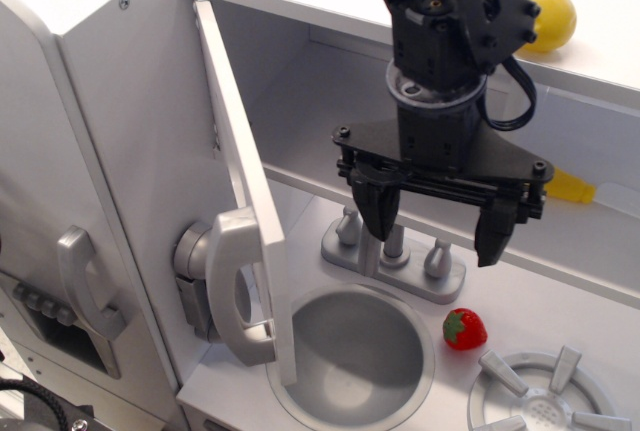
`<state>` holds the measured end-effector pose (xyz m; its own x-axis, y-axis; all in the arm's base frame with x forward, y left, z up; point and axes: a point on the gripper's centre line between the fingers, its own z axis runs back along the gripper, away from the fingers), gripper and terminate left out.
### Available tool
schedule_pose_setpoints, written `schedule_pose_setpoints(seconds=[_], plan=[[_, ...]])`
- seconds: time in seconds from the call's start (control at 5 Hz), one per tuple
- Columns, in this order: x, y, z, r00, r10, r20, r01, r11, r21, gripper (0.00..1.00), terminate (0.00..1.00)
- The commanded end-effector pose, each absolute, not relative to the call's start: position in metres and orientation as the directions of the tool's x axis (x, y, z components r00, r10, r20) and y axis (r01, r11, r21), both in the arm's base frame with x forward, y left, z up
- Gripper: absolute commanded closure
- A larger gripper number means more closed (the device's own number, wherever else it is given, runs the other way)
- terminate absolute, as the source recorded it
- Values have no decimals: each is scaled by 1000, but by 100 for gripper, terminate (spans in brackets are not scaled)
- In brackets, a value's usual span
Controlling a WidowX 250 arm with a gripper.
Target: Close microwave
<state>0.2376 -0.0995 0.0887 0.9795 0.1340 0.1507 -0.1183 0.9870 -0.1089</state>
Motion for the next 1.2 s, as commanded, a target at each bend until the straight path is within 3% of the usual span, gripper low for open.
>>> schedule_pose_setpoints(seconds=[0.0, 0.6, 0.8, 1.0], plan=[[238, -99, 89, 979, 134, 151, -118, 987, -109, 0, 0], [234, -78, 176, 957, 210, 199, -144, 943, -299, 0, 0], [230, -60, 199, 940, 262, 220, -188, 933, -307, 0, 0], [220, -32, 198, 927, 294, 232, -230, 936, -267, 0, 0]])
